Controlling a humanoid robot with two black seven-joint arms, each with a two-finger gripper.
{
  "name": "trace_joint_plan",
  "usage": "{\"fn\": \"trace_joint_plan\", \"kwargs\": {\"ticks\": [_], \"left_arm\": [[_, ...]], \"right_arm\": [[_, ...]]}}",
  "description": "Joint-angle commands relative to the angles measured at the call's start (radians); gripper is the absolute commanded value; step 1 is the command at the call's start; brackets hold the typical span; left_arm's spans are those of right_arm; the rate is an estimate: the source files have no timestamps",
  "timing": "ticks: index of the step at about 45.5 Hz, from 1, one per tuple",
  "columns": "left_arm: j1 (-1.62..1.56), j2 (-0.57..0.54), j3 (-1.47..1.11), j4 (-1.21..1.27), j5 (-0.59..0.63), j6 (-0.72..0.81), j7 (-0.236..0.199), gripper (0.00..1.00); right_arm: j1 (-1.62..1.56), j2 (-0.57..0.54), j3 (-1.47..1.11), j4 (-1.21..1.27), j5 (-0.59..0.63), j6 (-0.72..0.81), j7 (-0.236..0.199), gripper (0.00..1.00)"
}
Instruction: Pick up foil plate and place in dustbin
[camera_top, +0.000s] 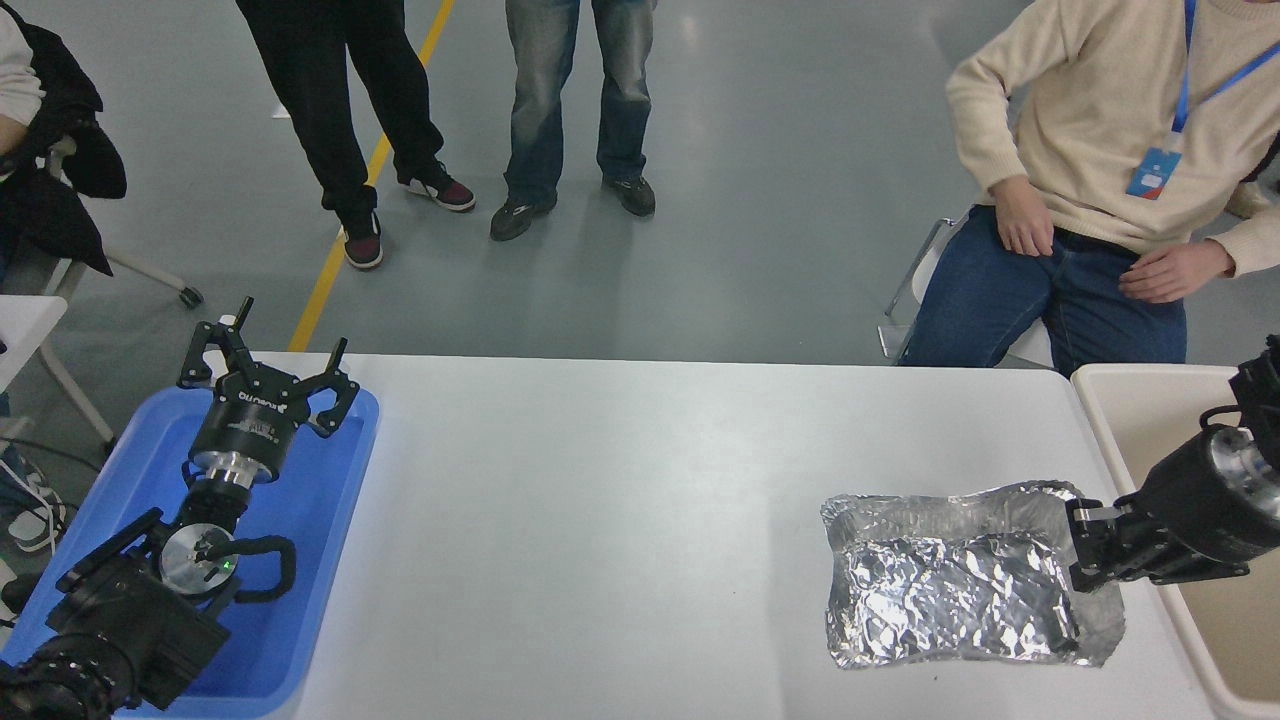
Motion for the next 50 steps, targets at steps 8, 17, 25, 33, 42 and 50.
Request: {"fn": "trace_joint_plan", "kwargs": {"ticks": [8,17,25,33,42,50], "left_arm": [[0.000,0.000,0.000,-0.001,0.000,0.000,0.000,1.00],[0.000,0.000,0.000,0.001,0.000,0.000,0.000,1.00],[0.002,0.000,0.000,0.001,0.000,0.000,0.000,1.00],[0.002,0.000,0.000,0.001,0.000,0.000,0.000,1.00],[0.002,0.000,0.000,0.001,0.000,0.000,0.000,1.00],[0.002,0.000,0.000,0.001,0.000,0.000,0.000,1.00]], "right_arm": [[0.354,0.026,-0.059,0.006,0.003,0.109,0.000,0.00],[0.463,0.063,-0.105,0.006,0.014,0.109,0.003,0.00],[0.497,0.073,-0.119,0.005,0.014,0.109,0.003,0.00],[0.497,0.073,-0.125,0.003,0.014,0.109,0.003,0.00],[0.499,0.074,-0.174,-0.006,0.015,0.109,0.003,0.00],[0.499,0.065,-0.273,-0.037,0.014,0.109,0.003,0.00]]}}
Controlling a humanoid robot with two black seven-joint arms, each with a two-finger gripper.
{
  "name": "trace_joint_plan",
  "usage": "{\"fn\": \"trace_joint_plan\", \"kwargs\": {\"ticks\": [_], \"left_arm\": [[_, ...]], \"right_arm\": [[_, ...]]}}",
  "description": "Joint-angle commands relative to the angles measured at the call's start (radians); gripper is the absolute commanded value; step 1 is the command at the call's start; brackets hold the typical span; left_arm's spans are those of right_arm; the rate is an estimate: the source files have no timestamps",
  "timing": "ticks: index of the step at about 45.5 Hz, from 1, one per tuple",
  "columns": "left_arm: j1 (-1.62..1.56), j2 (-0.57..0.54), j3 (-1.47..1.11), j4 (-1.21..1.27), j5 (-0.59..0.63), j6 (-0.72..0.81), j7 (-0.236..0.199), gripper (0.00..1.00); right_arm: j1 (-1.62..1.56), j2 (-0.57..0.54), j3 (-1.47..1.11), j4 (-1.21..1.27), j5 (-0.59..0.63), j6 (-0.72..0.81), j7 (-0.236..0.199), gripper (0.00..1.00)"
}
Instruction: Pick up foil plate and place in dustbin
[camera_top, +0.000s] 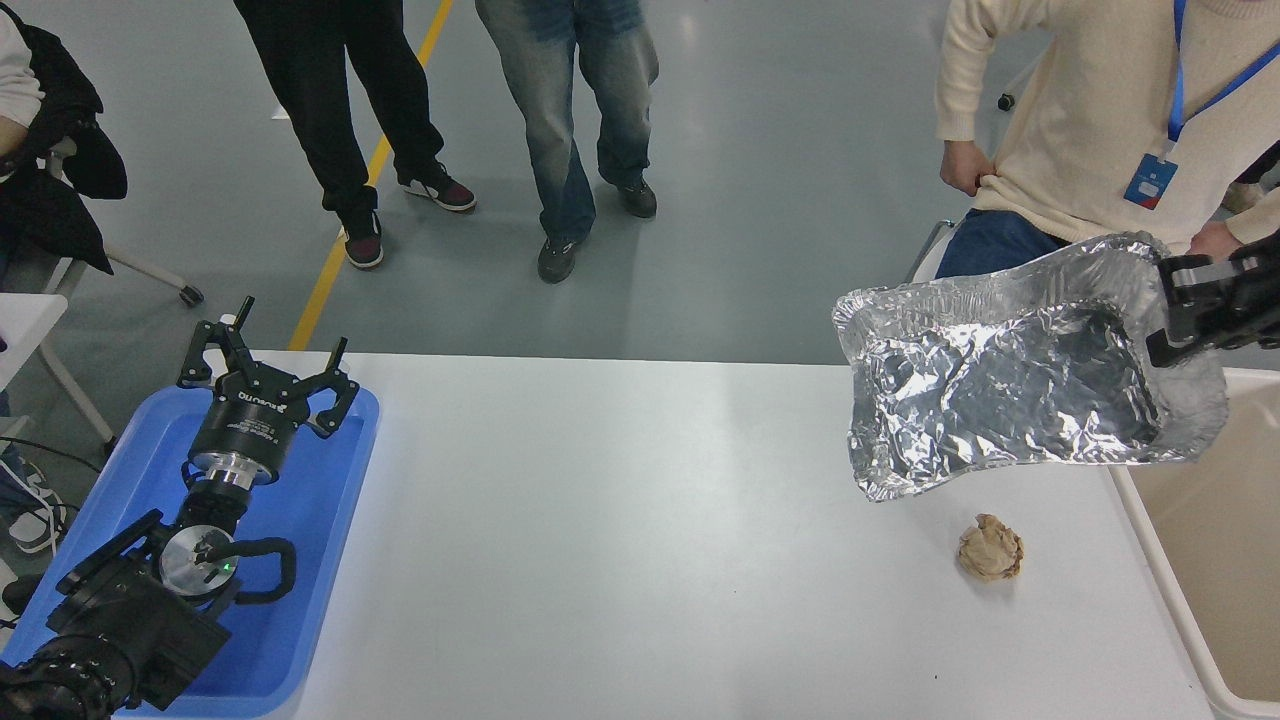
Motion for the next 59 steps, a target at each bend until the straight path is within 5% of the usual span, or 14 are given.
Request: {"fn": "trace_joint_plan", "kwargs": {"ticks": [1,31,47,59], "left_arm": [[0.000,0.000,0.000,-0.001,0.000,0.000,0.000,1.00],[0.000,0.002,0.000,-0.001,0.000,0.000,0.000,1.00],[0.000,0.002,0.000,0.001,0.000,0.002,-0.002,1.00],[0.002,0.002,0.000,0.001,0.000,0.002,-0.002,1.00]], "right_arm": [[0.007,-0.009,-0.113,-0.034,0.000,0.001,0.000,0.00],[0.048,-0.256,-0.463,-0.233,0.001,0.001,0.000,0.00],[-0.185,-0.400,-0.429,-0.403,0.016,-0.002,0.000,0.00],[-0.548,-0.437,-0.210,-0.488,0.138,-0.206,-0.002,0.00]]}}
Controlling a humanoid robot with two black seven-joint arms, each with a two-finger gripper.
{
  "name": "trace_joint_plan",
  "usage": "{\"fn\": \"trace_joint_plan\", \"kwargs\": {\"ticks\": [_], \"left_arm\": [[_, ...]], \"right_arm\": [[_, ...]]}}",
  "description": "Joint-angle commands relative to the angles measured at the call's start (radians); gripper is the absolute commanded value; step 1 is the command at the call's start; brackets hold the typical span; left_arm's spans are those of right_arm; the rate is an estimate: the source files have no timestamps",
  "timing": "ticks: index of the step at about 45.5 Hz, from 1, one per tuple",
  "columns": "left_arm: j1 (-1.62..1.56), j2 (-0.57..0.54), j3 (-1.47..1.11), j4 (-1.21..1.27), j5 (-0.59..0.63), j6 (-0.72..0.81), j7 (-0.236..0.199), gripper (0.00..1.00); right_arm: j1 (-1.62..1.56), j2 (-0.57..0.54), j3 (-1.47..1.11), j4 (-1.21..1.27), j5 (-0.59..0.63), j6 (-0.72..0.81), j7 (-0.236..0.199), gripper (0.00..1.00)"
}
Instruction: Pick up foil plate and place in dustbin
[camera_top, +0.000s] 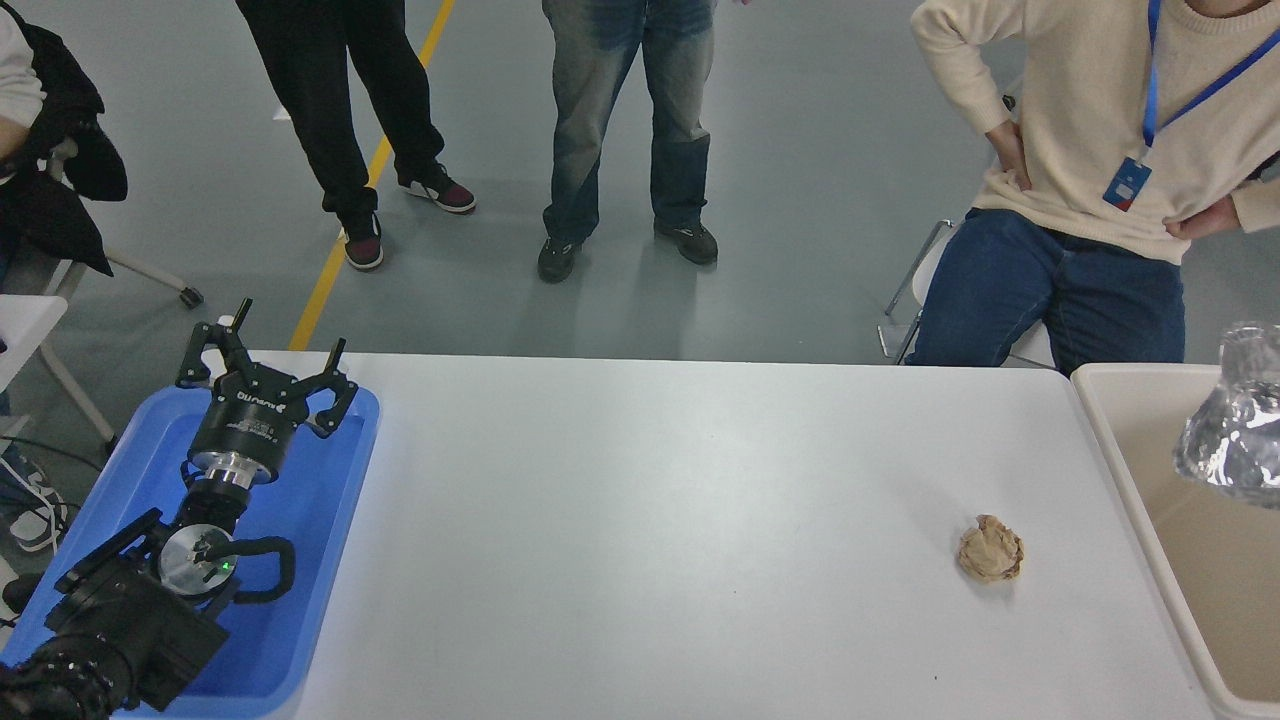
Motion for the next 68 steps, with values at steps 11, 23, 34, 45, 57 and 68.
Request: {"fn": "trace_joint_plan", "kwargs": {"ticks": [11,23,34,45,57,68], "left_arm": [[0.001,0.000,0.000,0.000,0.000,0.000,-0.002,1.00],[0.001,0.000,0.000,0.000,0.000,0.000,-0.002,1.00],[0.001,0.000,0.000,0.000,0.000,0.000,-0.002,1.00],[0.001,0.000,0.000,0.000,0.000,0.000,-0.002,1.00],[0.000,0.000,0.000,0.000,0.000,0.000,-0.002,1.00],[0.000,0.000,0.000,0.000,0.000,0.000,-0.002,1.00]], "right_arm": [[-0.674,-0.042,0.458,-0.327,0.111,-0.193,-0.006,0.00],[-1.116,-0.021,0.819,-0.644,0.109,-0.193,-0.008,0.00],[-1.482,0.091,1.185,-0.871,0.120,-0.283,-0.008,0.00],[-1.780,0.263,1.523,-0.988,0.212,-0.710,-0.003,0.00],[-1.829,0.340,1.632,-1.031,0.218,-0.814,-0.009,0.00],[-1.848,0.369,1.632,-1.042,0.218,-0.841,-0.055,0.00]]}}
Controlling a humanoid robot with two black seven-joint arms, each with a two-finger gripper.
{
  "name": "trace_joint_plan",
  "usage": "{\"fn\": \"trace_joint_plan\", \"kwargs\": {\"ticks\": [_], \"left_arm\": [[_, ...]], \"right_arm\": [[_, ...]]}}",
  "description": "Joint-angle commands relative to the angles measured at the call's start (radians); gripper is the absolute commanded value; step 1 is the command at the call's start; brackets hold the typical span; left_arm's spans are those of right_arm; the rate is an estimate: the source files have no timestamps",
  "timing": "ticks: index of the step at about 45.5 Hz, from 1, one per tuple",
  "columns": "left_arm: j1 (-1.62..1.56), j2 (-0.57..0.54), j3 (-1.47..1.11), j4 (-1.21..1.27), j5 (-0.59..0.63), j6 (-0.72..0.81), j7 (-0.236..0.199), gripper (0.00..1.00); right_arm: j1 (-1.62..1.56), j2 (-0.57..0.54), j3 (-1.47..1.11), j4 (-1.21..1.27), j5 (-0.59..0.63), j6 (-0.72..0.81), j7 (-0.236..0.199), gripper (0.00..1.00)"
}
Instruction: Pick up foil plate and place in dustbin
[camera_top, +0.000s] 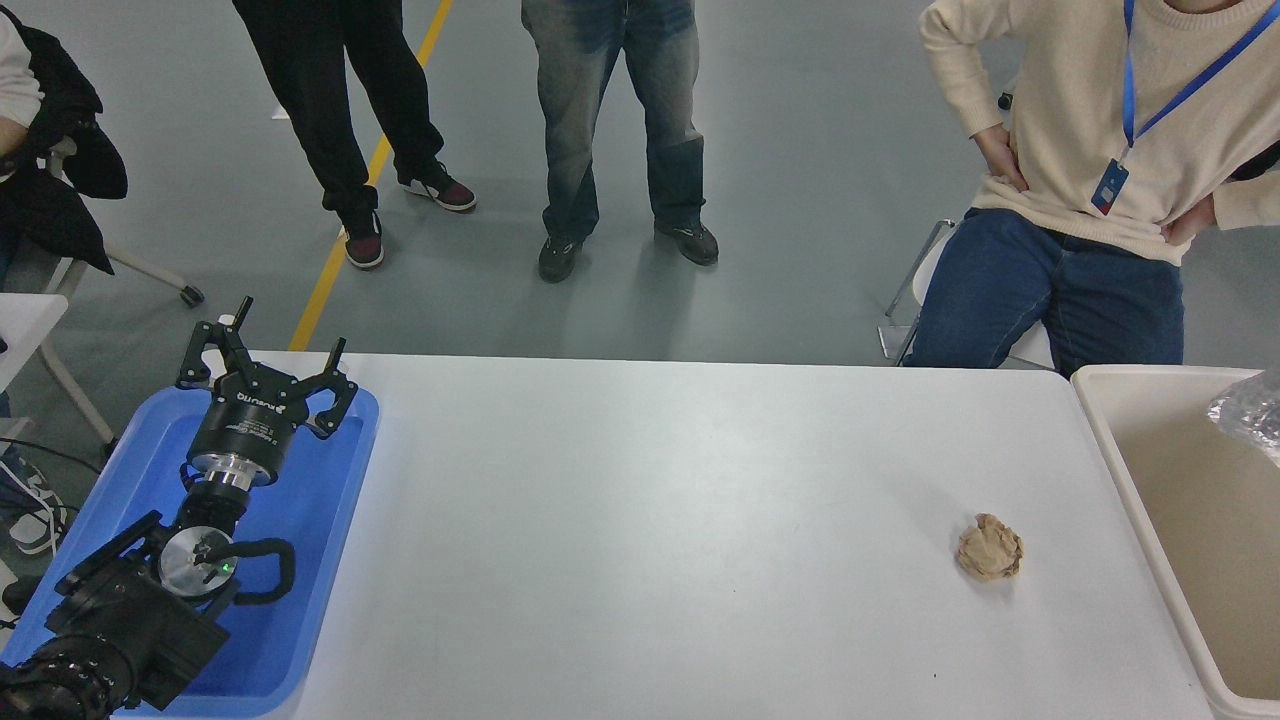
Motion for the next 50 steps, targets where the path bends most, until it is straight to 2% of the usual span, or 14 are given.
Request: {"fn": "trace_joint_plan", "kwargs": {"ticks": [1,18,21,25,27,29,36,42,50], "left_arm": [[0.000,0.000,0.000,0.000,0.000,0.000,0.000,1.00],[0.000,0.000,0.000,0.000,0.000,0.000,0.000,1.00],[0.000,0.000,0.000,0.000,0.000,0.000,0.000,1.00],[0.000,0.000,0.000,0.000,0.000,0.000,0.000,1.00],[0.000,0.000,0.000,0.000,0.000,0.000,0.000,1.00],[0.000,0.000,0.000,0.000,0.000,0.000,0.000,1.00],[0.000,0.000,0.000,0.000,0.000,-0.001,0.000,1.00],[0.000,0.000,0.000,0.000,0.000,0.000,0.000,1.00],[0.000,0.000,0.000,0.000,0.000,0.000,0.000,1.00]], "right_arm": [[-0.046,0.043,0.046,-0.025,0.007,-0.058,-0.023,0.00],[-0.063,0.053,0.044,-0.025,0.007,-0.061,-0.022,0.00],[-0.063,0.056,0.041,-0.025,0.005,-0.070,-0.022,0.14],[-0.063,0.056,0.042,-0.025,0.007,-0.092,-0.022,0.54],[-0.063,0.056,0.042,-0.025,0.007,-0.104,-0.022,0.69],[-0.063,0.057,0.042,-0.024,0.007,-0.116,-0.022,0.78],[-0.047,0.059,0.046,-0.022,0.007,-0.132,-0.022,0.99],[-0.022,0.056,0.046,-0.004,0.005,-0.129,-0.022,0.99],[-0.002,0.039,0.012,0.050,-0.054,-0.120,-0.020,0.99]]}}
